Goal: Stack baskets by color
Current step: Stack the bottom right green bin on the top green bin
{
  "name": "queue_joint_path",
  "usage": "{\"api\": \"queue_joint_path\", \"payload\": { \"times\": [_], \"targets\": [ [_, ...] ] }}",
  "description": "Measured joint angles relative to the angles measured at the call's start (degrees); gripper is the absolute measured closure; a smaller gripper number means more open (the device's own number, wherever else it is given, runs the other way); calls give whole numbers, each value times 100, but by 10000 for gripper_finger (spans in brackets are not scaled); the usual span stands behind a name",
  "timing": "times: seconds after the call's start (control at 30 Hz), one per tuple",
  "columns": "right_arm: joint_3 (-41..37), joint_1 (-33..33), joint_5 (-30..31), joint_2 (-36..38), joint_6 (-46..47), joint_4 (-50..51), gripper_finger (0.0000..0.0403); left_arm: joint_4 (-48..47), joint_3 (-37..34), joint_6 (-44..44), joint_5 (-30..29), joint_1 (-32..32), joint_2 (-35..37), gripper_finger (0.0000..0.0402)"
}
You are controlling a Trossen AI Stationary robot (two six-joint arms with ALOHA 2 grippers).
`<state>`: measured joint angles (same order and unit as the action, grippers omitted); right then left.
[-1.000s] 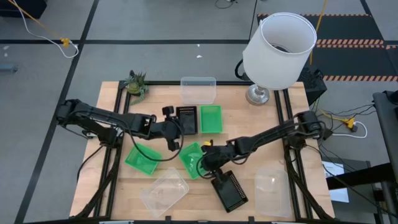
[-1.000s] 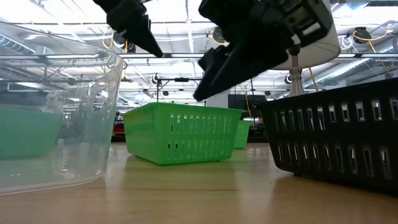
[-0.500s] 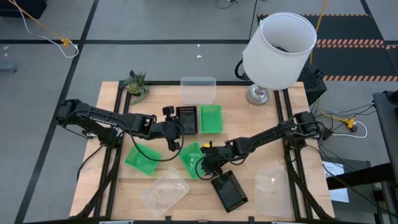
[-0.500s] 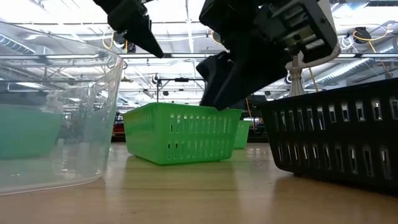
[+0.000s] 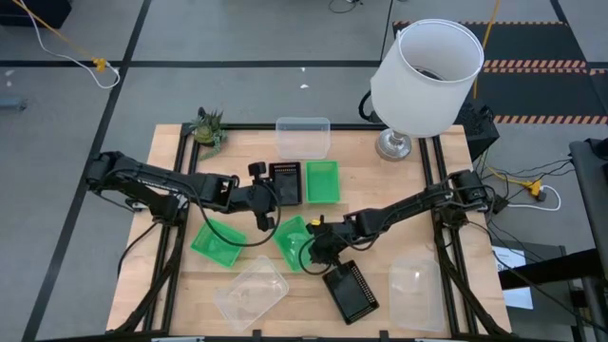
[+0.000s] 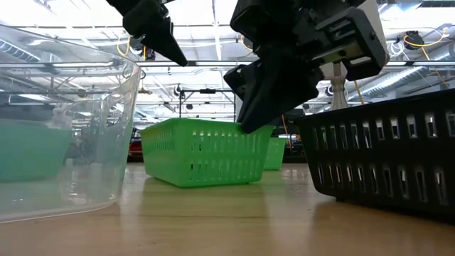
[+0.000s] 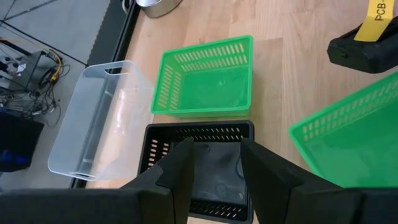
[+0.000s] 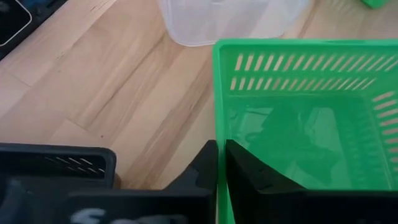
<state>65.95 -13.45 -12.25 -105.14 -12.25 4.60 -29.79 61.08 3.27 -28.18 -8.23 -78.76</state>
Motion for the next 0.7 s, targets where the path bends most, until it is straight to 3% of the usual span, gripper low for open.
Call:
{"api": "queue_joint_path", "payload": {
  "times": [0.57, 0.7],
  "targets": [
    [-2, -37, 49, 365, 103, 83, 397, 9, 7, 70, 0, 0, 0, 270],
    [-2, -158, 370, 555, 94, 136, 397, 8, 7, 72, 0, 0, 0, 270]
  ]
}}
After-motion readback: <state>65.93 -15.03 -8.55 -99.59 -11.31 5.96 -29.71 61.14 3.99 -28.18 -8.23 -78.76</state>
